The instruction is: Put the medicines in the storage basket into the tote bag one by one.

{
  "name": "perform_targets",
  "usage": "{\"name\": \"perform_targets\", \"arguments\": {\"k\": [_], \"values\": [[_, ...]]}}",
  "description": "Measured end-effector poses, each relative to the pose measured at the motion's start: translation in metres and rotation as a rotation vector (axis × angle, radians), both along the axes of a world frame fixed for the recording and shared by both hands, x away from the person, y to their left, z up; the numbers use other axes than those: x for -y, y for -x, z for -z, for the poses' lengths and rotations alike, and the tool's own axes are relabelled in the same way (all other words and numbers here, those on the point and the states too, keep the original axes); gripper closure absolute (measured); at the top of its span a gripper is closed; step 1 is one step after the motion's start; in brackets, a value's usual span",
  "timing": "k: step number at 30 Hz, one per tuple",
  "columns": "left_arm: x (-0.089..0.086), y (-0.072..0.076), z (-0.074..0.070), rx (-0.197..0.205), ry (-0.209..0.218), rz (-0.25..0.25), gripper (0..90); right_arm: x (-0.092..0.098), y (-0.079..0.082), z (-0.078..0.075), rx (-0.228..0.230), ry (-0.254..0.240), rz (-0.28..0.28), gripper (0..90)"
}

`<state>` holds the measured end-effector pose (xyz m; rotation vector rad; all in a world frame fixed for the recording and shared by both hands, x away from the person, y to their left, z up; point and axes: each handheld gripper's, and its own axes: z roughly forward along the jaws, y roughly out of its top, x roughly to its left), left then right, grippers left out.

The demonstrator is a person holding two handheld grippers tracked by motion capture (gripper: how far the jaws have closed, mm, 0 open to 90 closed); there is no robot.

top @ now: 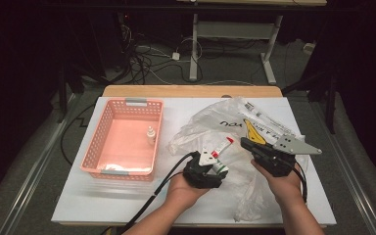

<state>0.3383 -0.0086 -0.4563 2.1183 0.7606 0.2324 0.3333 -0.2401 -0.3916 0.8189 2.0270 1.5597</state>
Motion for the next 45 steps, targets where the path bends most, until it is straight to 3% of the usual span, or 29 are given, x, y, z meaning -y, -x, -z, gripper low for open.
{"name": "perform_targets", "arguments": {"k": [15, 22, 26, 36, 45], "values": [[0.049, -0.036, 0.010, 0.064, 0.024, -0.052, 35.4, 0.002, -0.002, 0.002, -0.006, -0.006, 0.005, 90.0], [0.059, -0.046, 0.022, 0.020, 0.006, -0.074, 35.3, 0.003, -0.002, 0.002, -0.007, -0.005, 0.003, 90.0], [0.058, -0.049, 0.022, -0.001, 0.021, -0.067, 34.9, 0.002, -0.002, 0.002, -0.006, -0.007, 0.003, 90.0], [0.054, -0.044, 0.015, 0.012, 0.019, -0.040, 25.3, 0.002, -0.001, 0.002, -0.006, -0.006, 0.003, 90.0], [0.045, -0.037, 0.013, 0.015, 0.020, -0.050, 24.6, 0.002, -0.001, 0.001, -0.005, -0.004, 0.002, 90.0]]}}
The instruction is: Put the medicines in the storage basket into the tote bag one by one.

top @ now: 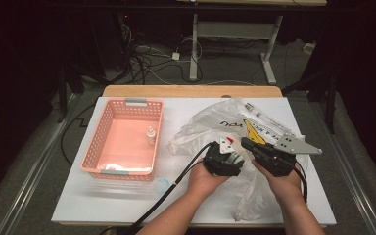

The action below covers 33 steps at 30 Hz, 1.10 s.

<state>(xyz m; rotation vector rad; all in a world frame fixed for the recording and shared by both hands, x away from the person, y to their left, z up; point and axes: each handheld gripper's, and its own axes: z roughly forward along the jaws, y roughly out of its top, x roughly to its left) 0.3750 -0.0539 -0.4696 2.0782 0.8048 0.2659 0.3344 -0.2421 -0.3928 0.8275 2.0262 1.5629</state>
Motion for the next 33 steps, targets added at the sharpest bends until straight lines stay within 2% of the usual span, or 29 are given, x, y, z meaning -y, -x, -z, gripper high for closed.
{"name": "perform_targets", "arguments": {"k": [11, 22, 33], "values": [[-0.016, 0.016, 0.000, 0.004, -0.020, 0.009, 26.8, 0.000, 0.000, -0.001, 0.005, 0.000, -0.002, 90.0], [-0.040, 0.036, -0.002, -0.013, 0.040, 0.036, 28.7, 0.000, 0.001, 0.000, 0.002, 0.002, -0.001, 90.0], [-0.069, 0.060, -0.004, -0.008, 0.036, 0.069, 27.7, 0.000, 0.001, 0.001, 0.001, 0.007, -0.001, 90.0]]}}
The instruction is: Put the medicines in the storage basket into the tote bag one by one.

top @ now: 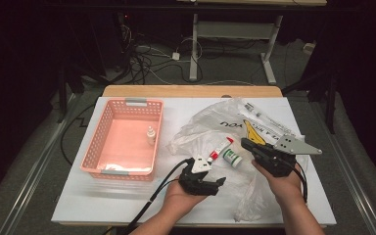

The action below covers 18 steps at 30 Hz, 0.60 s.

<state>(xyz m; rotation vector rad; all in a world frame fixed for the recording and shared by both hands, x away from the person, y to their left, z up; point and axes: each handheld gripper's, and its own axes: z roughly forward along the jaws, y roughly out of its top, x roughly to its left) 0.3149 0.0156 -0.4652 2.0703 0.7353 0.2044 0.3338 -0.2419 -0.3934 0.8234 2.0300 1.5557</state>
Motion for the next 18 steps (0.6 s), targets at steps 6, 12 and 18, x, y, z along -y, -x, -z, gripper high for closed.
{"name": "perform_targets", "arguments": {"k": [6, 12, 18], "values": [[-0.017, 0.014, -0.006, 0.001, 0.010, 0.000, 16.6, -0.001, 0.000, 0.001, -0.004, 0.003, 0.003, 90.0], [-0.034, 0.024, -0.014, -0.012, 0.017, -0.003, 4.8, -0.001, 0.001, 0.001, -0.005, 0.004, 0.003, 90.0], [-0.053, 0.028, -0.023, 0.014, 0.011, -0.039, 0.0, -0.001, 0.001, 0.001, -0.005, 0.006, 0.004, 90.0]]}}
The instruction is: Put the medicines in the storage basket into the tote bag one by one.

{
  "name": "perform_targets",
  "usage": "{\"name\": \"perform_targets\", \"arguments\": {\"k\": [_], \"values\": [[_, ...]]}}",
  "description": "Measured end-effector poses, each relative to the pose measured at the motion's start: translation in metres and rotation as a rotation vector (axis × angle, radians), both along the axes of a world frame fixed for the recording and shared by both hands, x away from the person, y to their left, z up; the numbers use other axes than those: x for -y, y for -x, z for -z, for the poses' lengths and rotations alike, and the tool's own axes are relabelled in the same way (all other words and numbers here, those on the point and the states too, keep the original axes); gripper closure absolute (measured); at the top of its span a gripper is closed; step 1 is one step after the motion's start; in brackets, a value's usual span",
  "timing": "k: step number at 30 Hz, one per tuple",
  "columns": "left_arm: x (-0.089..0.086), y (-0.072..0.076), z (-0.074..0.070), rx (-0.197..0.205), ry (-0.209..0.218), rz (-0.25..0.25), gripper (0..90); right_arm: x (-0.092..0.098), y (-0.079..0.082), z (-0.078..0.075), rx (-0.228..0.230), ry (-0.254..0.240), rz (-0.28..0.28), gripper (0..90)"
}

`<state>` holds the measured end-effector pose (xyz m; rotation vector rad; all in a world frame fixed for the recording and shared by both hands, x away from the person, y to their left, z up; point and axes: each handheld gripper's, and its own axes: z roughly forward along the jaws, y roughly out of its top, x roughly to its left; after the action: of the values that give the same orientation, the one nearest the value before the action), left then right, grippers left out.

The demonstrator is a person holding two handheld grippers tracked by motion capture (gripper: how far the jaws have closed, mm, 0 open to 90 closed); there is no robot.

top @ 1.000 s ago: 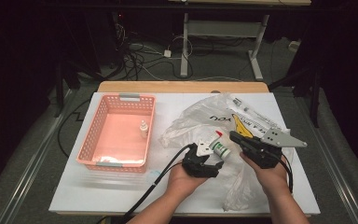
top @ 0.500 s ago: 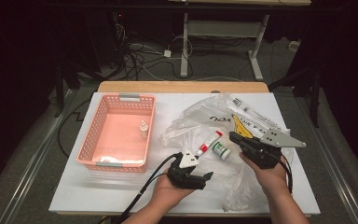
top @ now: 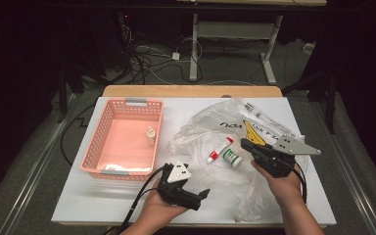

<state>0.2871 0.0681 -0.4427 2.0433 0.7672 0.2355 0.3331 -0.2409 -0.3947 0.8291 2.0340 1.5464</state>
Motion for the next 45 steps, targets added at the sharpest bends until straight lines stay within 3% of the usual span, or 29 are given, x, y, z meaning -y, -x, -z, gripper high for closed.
{"name": "perform_targets", "arguments": {"k": [11, 23, 36, 45], "values": [[-0.022, 0.000, -0.022, 0.029, 0.020, -0.040, 0.0, 0.003, 0.002, -0.003, 0.008, -0.010, 0.002, 90.0], [-0.062, -0.011, -0.030, 0.066, 0.000, -0.166, 0.0, 0.004, 0.001, -0.004, 0.012, -0.011, 0.002, 90.0], [-0.109, -0.026, -0.030, 0.047, 0.005, -0.296, 0.0, 0.004, 0.001, -0.004, 0.011, -0.012, 0.004, 90.0], [-0.133, -0.031, -0.028, 0.035, -0.001, -0.356, 0.0, 0.005, 0.001, -0.004, 0.012, -0.012, 0.005, 90.0]]}}
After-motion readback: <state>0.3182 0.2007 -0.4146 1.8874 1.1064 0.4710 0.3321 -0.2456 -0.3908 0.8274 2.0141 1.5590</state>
